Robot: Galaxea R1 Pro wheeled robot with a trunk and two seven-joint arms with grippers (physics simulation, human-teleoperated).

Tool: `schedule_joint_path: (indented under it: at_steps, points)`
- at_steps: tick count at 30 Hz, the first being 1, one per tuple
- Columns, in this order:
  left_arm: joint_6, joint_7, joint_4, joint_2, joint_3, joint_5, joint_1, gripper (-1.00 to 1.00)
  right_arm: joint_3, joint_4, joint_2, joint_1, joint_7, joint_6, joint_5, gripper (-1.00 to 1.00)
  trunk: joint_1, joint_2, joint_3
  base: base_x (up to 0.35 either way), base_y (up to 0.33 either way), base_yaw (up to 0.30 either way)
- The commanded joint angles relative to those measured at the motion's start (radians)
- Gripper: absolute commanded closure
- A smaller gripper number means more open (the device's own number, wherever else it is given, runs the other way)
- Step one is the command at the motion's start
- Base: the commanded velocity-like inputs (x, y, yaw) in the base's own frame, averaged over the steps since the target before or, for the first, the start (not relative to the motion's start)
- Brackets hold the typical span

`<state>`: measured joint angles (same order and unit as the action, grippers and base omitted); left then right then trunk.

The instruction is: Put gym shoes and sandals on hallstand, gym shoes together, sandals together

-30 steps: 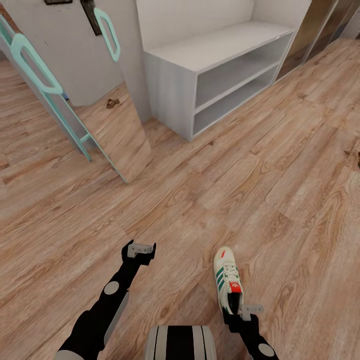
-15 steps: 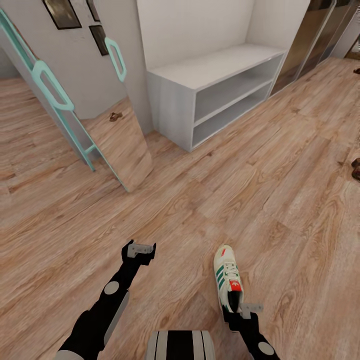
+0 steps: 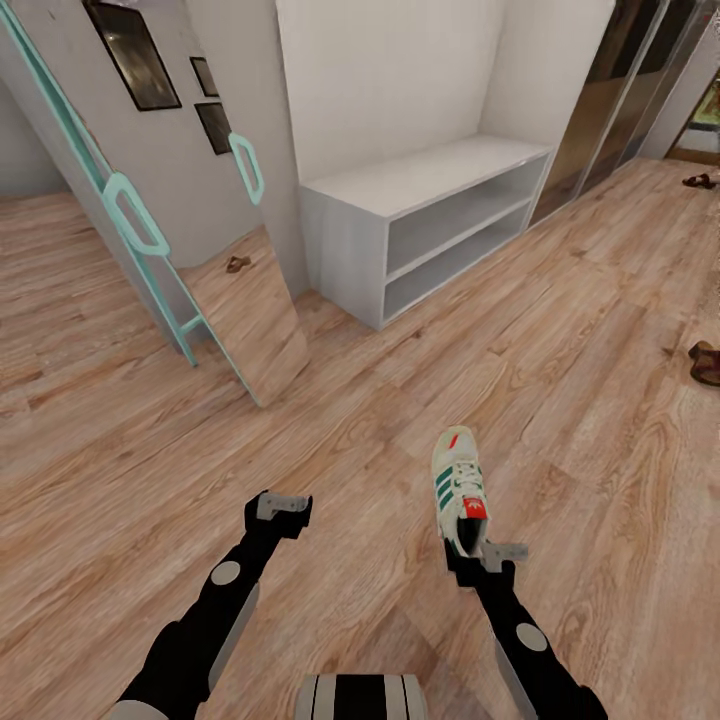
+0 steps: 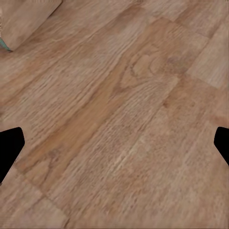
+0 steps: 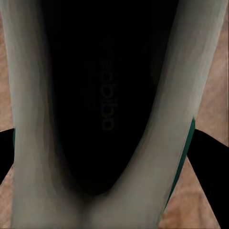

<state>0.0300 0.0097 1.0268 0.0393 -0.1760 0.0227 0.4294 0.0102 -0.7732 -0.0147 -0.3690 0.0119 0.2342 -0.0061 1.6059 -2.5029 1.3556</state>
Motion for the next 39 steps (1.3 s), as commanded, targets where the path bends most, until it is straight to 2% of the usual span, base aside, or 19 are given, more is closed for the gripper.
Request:
schedule_joint_path:
  at_steps: [1,4,7,9,11,14,29,39]
  points:
    - [0.007,0.001,0.001,0.0,-0.001,0.003,0.0,-1.0,0.002,-0.058,0.0,0.0,0.002,-0.018,-0.002,1.0,0.0,0.0,-0.005,0.0,0.0,0.0]
    - [0.014,0.001,0.001,-0.001,0.007,0.005,-0.001,-1.0,0.001,-0.204,-0.001,0.0,0.002,-0.109,-0.002,1.0,-0.002,0.001,-0.022,0.0,0.0,0.0]
    - [0.023,0.001,0.001,-0.001,0.049,0.008,-0.001,-1.0,0.001,-0.296,-0.002,0.0,0.002,-0.205,-0.002,1.0,-0.003,0.002,-0.038,0.0,0.0,0.0]
    - [0.026,0.0,0.001,-0.001,0.093,0.009,-0.002,-1.0,0.0,-0.325,-0.001,0.0,0.002,-0.258,-0.001,1.0,-0.004,0.002,-0.049,0.0,0.0,0.0]
    - [0.027,0.0,0.001,0.0,0.117,0.01,-0.003,-1.0,0.0,-0.336,-0.002,0.0,0.002,-0.28,-0.001,1.0,-0.005,0.002,-0.06,0.0,0.0,0.0]
    - [0.027,0.0,0.001,0.0,0.136,0.01,-0.005,-1.0,0.0,-0.345,-0.001,0.0,0.002,-0.298,0.0,1.0,-0.01,0.01,-0.074,0.0,0.0,0.0]
    - [0.028,0.0,0.001,0.003,0.144,0.011,-0.009,-1.0,-0.001,-0.349,-0.002,0.0,0.003,-0.322,0.008,1.0,-0.067,0.115,-0.123,0.0,0.0,0.0]
    - [0.028,0.0,0.001,0.004,0.144,0.011,-0.009,-1.0,-0.001,-0.353,-0.002,0.0,0.003,-0.322,0.009,1.0,-0.106,0.185,-0.169,0.0,0.0,0.0]
